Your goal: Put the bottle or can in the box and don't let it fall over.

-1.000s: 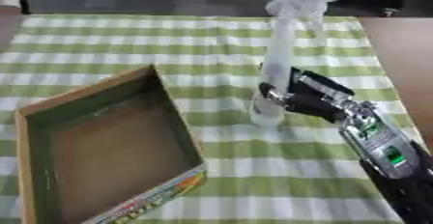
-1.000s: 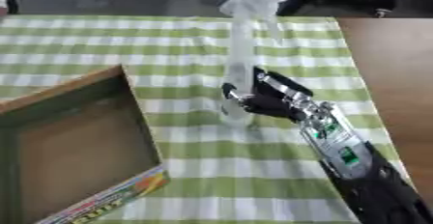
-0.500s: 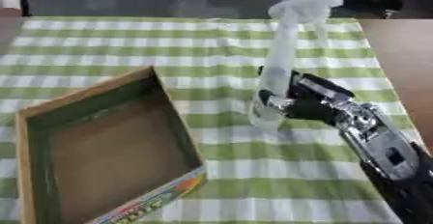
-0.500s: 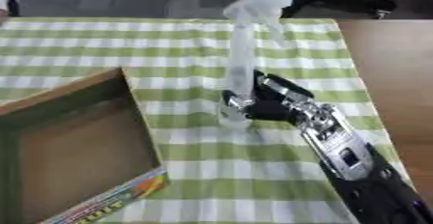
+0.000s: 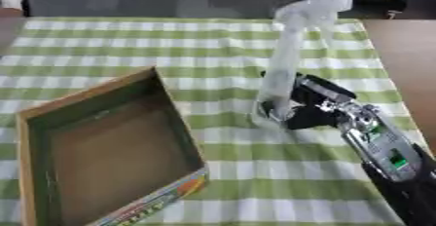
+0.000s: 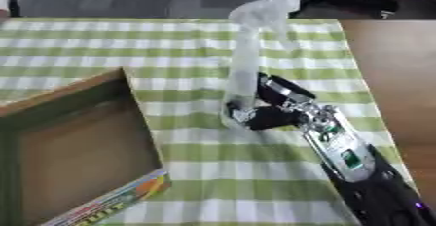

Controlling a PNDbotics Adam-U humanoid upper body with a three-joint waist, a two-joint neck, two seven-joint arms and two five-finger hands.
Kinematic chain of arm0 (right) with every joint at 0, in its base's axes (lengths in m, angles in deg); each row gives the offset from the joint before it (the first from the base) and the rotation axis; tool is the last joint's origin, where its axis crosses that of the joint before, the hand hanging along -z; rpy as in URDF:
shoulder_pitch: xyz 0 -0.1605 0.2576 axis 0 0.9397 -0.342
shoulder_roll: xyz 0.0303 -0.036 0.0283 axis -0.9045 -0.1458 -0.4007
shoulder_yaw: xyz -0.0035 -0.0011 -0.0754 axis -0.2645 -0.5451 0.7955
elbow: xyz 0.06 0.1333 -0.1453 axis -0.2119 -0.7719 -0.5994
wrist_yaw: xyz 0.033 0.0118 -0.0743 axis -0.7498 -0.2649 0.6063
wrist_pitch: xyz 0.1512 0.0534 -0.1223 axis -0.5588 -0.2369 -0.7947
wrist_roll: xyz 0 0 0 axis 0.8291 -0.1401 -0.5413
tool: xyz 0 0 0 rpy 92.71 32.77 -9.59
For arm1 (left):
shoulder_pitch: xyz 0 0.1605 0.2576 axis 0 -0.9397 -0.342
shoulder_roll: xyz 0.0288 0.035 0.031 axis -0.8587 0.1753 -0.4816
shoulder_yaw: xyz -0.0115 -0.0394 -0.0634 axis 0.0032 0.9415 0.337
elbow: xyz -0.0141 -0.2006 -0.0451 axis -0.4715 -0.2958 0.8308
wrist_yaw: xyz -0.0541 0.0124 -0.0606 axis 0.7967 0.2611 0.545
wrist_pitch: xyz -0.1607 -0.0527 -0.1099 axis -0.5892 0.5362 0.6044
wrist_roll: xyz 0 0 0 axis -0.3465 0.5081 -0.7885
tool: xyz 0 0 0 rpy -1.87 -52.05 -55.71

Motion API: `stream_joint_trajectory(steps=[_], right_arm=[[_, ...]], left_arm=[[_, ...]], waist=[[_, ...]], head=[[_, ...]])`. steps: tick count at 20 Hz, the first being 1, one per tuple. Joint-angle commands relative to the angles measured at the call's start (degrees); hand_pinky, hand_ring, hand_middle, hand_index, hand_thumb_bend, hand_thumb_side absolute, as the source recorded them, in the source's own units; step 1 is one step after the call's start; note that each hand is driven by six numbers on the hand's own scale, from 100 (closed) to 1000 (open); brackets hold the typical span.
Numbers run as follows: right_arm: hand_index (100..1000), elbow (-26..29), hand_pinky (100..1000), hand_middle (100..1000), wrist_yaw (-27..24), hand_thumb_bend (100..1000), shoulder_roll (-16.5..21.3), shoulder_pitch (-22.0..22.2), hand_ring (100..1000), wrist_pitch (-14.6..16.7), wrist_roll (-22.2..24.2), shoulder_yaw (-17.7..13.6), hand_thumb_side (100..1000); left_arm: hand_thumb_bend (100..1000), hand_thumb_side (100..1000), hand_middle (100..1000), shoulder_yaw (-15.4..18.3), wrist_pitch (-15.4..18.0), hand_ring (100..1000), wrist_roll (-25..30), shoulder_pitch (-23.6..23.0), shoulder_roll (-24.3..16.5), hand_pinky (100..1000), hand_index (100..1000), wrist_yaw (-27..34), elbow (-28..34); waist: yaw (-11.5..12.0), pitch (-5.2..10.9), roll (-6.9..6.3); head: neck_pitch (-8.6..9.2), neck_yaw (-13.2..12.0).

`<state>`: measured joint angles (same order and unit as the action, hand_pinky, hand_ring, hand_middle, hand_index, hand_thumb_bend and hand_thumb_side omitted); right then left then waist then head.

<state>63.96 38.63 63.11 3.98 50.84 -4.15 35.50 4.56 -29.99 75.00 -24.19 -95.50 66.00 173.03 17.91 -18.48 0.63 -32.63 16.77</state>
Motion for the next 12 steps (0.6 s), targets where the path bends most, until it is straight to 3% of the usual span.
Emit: stream_joint_trajectory(steps=[1, 12], right_arm=[[864, -0.52, 962, 1000, 0.43, 100, 0.7, -0.23, 1000, -1.06, -1.64, -0.33, 102], [735, -0.83, 982, 1000, -2.32, 100, 0.67, -0.22, 1000, -4.01, -5.9, -0.06, 109]], left_arm=[[100, 807, 939, 0.5, 0.05, 833, 0.23, 0.28, -1.0, 926, 834, -0.14, 0.84], [100, 806, 937, 0.5, 0.07, 832, 0.35, 0.37, -0.98, 926, 831, -0.06, 0.91]], waist=[[0.11, 0.64, -0.16], [0.16, 0.69, -0.17]], head=[[0.57, 0.0], [0.8, 0.11]])
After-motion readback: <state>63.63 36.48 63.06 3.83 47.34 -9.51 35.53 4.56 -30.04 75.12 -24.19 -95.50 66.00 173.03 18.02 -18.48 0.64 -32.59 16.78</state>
